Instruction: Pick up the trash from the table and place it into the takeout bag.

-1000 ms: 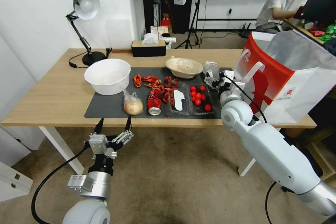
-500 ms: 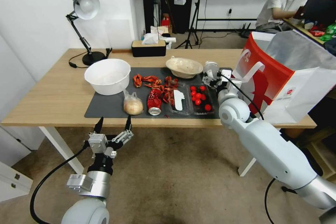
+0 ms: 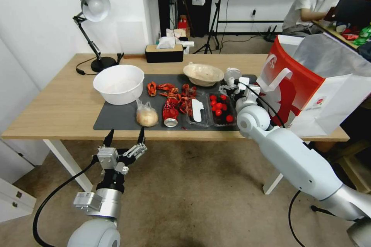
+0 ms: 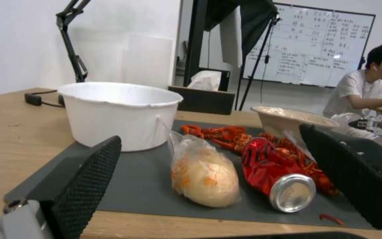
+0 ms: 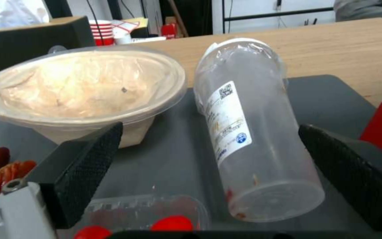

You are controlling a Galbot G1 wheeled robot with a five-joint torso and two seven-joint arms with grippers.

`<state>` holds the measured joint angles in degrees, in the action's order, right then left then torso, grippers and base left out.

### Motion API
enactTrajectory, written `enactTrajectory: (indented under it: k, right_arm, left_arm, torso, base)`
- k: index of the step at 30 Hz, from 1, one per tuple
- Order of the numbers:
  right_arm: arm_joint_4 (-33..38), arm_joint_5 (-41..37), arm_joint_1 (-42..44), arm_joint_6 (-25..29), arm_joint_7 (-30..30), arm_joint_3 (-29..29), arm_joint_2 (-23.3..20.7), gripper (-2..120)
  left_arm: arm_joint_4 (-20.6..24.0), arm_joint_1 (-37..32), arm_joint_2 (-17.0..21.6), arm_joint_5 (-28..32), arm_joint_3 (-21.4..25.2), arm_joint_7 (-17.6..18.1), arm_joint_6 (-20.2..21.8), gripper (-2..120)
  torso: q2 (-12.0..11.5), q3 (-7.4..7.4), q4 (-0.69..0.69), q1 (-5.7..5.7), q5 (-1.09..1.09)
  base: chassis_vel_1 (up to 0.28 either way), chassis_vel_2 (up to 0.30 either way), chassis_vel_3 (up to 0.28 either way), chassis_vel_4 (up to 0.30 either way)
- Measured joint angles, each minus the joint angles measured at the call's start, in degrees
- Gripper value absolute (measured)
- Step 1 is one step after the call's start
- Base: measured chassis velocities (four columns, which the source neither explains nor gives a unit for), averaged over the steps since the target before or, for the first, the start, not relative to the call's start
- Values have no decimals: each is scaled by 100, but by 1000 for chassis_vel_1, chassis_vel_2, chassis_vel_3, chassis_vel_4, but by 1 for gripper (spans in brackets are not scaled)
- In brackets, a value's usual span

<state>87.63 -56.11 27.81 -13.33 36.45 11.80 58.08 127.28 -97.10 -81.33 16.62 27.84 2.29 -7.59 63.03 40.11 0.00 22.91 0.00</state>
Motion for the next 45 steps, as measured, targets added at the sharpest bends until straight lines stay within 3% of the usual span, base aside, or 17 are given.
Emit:
enactTrajectory:
  k: [45]
  right_arm:
    - [-793,-5,-385,-65,-151,249,59,100]
  left_arm:
    - [-74,19,13,-6,-6,0,15,100]
  torso:
    - [0,0,0,1,0]
  base:
    - [0,0,0,0]
